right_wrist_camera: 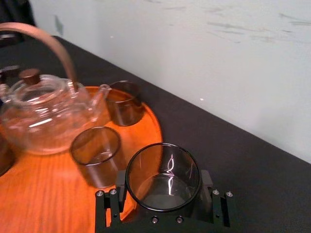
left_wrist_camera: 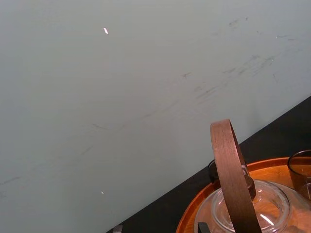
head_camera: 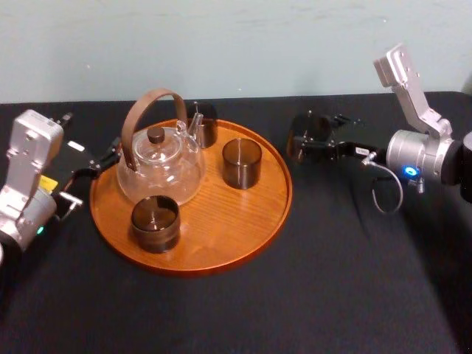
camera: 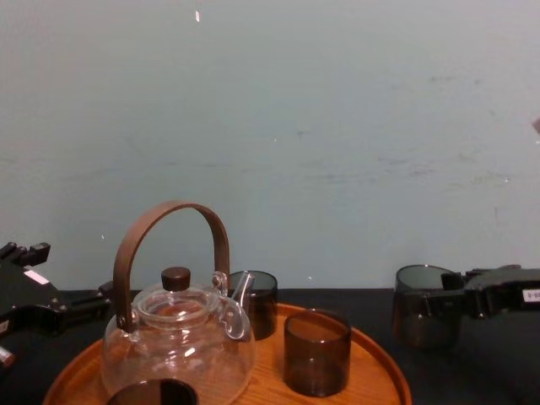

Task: Pick up the glass from the table and place it on the tray.

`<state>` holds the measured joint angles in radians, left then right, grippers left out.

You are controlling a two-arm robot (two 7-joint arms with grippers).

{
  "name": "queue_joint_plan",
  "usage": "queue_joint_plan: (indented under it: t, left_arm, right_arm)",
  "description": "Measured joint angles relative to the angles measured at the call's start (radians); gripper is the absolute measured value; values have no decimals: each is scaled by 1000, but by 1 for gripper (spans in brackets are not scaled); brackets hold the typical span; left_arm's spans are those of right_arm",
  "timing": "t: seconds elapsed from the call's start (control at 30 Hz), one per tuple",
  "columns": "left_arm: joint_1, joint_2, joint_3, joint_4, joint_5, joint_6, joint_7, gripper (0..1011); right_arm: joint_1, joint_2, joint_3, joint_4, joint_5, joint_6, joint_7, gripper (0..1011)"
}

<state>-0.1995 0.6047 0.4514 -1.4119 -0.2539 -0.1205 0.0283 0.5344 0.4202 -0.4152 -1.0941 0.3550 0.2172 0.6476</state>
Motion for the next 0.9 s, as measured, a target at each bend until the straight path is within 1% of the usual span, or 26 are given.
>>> queue_joint_plan:
  t: [0.3, 0.5, 0.9]
  left_arm:
    - [0, 0, 0, 0, 0, 0, 0, 1001]
    - [0, 0, 0, 0, 0, 0, 0, 1002]
    - [0, 0, 0, 0, 0, 0, 0, 1001]
  right_arm:
    - [-64, 60, -22, -121, 31, 20, 26, 904]
    - [-89, 85, -38, -178, 48, 30, 32, 904]
    - [-117, 117, -71, -252, 72, 42, 33, 904]
